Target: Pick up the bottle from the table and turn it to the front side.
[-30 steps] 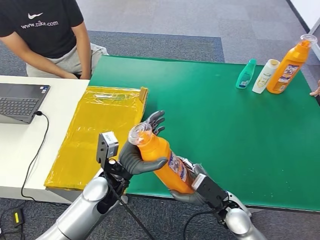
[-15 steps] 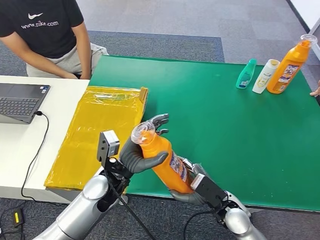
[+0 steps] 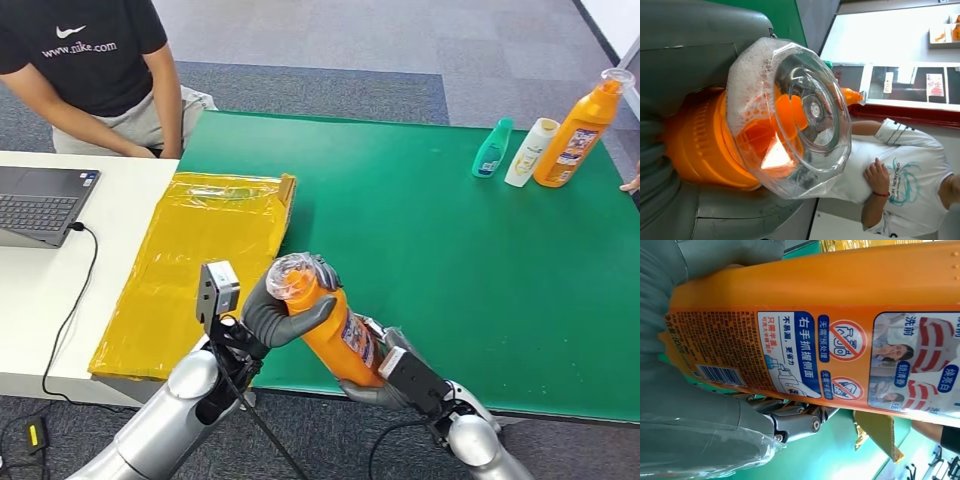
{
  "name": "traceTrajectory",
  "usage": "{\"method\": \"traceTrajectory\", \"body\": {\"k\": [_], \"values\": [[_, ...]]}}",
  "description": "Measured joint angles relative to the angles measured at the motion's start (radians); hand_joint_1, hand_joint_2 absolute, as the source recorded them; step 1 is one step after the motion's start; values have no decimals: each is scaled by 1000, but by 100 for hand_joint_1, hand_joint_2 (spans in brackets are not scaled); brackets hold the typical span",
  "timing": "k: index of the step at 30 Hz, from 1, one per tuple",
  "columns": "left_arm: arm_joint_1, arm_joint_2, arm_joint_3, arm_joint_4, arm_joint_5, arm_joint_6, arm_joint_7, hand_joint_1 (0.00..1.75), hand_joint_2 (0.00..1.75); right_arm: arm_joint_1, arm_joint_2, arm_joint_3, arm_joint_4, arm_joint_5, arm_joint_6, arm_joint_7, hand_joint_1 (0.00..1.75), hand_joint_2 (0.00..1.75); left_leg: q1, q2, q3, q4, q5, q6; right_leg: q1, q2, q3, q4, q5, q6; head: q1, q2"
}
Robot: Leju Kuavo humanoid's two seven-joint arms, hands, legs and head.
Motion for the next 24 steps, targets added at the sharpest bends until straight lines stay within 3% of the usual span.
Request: {"method": "traceTrajectory", "body": {"k": [11, 12, 15, 16, 24], "values": [[-5, 1, -6, 0, 0, -1, 0, 175, 175, -3, 0, 1, 3, 0, -1, 0, 174, 175, 0, 0, 0, 0, 0, 0, 0, 0, 0, 0, 0, 0, 0, 0], [-5, 1, -6, 0, 0, -2, 0, 175, 175, -3, 0, 1, 3, 0, -1, 0, 145, 175, 0, 0, 0, 0, 0, 0, 0, 0, 0, 0, 0, 0, 0, 0], [-6, 2, -7, 0, -3, -4, -2, 175, 175, -3, 0, 1, 3, -1, -1, 0, 16, 175, 0, 0, 0, 0, 0, 0, 0, 0, 0, 0, 0, 0, 0, 0], [-6, 2, -7, 0, -6, -6, -2, 175, 175, -3, 0, 1, 3, -3, -2, 0, 1, 175, 0, 0, 0, 0, 0, 0, 0, 0, 0, 0, 0, 0, 0, 0], [-7, 22, -7, 0, -24, -14, -3, 175, 175, -9, 1, 2, 3, -13, -2, -4, 0, 175, 0, 0, 0, 0, 0, 0, 0, 0, 0, 0, 0, 0, 0, 0]]}}
